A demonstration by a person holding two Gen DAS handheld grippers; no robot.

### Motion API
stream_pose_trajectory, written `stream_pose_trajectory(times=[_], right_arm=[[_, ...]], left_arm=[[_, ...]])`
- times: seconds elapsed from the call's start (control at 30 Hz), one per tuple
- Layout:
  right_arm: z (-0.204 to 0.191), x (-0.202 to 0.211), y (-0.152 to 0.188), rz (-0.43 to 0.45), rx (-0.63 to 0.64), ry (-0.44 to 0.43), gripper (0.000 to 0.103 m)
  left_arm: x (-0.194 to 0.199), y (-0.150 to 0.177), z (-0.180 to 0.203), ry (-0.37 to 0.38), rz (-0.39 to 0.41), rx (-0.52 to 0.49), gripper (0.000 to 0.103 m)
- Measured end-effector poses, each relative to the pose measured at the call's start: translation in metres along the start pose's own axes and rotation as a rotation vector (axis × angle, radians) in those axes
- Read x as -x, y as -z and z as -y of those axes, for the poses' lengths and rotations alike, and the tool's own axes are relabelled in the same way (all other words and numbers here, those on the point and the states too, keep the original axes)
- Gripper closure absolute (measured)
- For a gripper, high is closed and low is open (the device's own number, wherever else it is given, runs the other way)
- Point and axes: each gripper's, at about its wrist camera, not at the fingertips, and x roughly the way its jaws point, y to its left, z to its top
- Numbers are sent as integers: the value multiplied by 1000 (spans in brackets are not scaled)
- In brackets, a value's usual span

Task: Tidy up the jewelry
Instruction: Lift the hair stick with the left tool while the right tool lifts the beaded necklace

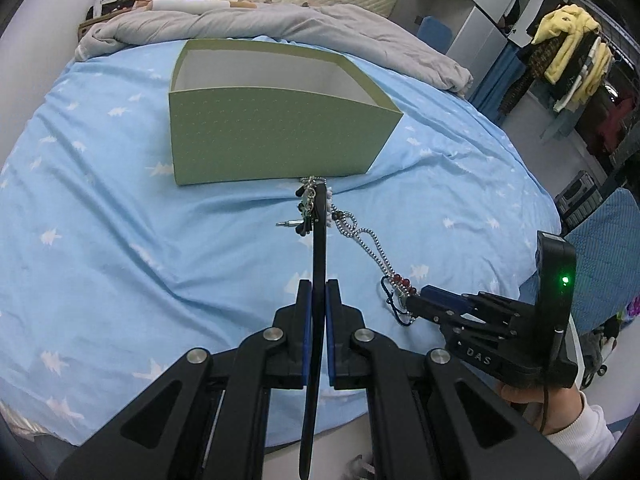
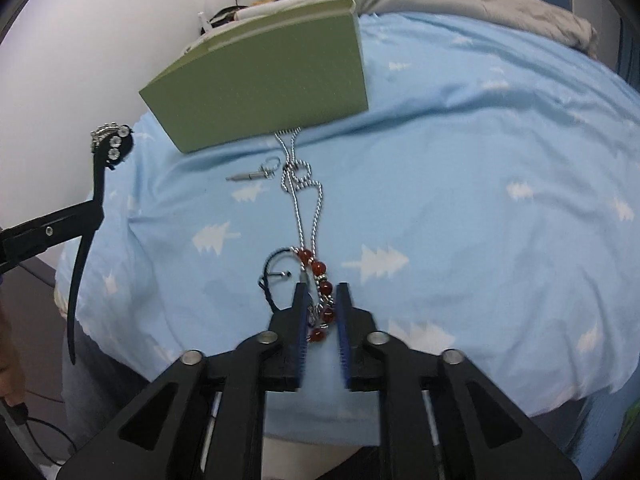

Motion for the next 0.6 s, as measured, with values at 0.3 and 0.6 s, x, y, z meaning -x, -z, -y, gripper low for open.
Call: stream_pose_trajectory(times=[0.3, 0.6], right_arm=[[-26, 14, -3, 66, 68, -73, 82], [-45, -20, -1, 32, 153, 68, 94]], left_arm=[[-2, 1, -4, 0, 0, 16, 98], [-2, 1, -8, 1, -3, 36, 98]])
